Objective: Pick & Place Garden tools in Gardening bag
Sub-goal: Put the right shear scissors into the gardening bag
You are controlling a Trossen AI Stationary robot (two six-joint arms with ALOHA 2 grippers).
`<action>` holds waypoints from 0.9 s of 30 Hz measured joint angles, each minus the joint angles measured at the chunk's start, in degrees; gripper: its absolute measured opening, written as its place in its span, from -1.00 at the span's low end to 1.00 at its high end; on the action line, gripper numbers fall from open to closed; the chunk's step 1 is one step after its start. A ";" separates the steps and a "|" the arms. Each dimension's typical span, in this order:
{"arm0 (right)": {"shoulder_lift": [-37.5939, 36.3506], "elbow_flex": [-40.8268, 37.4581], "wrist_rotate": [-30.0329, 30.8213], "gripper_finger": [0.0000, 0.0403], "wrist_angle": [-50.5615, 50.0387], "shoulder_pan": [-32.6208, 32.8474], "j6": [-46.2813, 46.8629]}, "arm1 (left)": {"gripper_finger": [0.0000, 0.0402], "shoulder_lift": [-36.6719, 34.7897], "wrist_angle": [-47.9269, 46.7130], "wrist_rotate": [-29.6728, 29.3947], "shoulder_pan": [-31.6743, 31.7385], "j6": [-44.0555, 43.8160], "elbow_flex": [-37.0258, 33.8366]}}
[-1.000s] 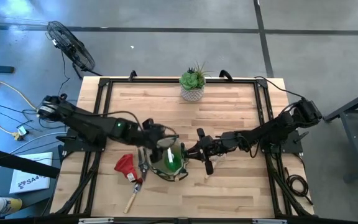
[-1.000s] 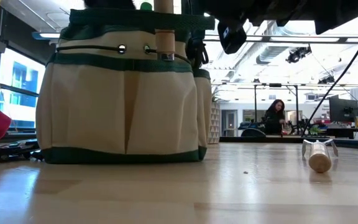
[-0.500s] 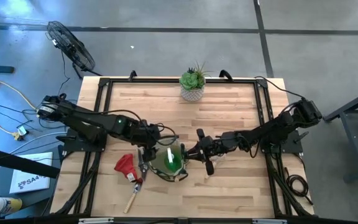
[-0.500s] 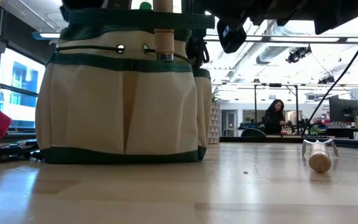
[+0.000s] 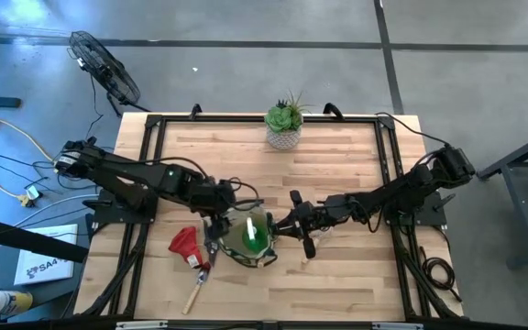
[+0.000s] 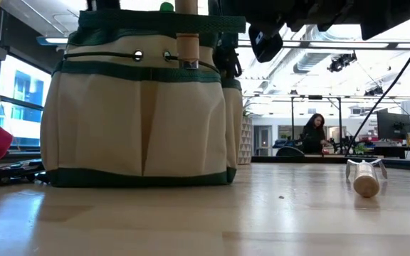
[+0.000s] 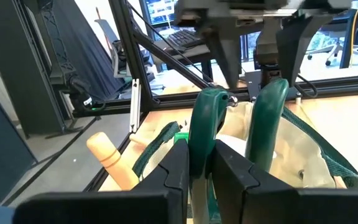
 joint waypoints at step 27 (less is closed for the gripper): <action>-0.02 0.00 -1.07 -0.82 -0.99 0.00 -0.39 | 0.60 3.22 -5.60 3.41 -0.02 -22.67 -4.08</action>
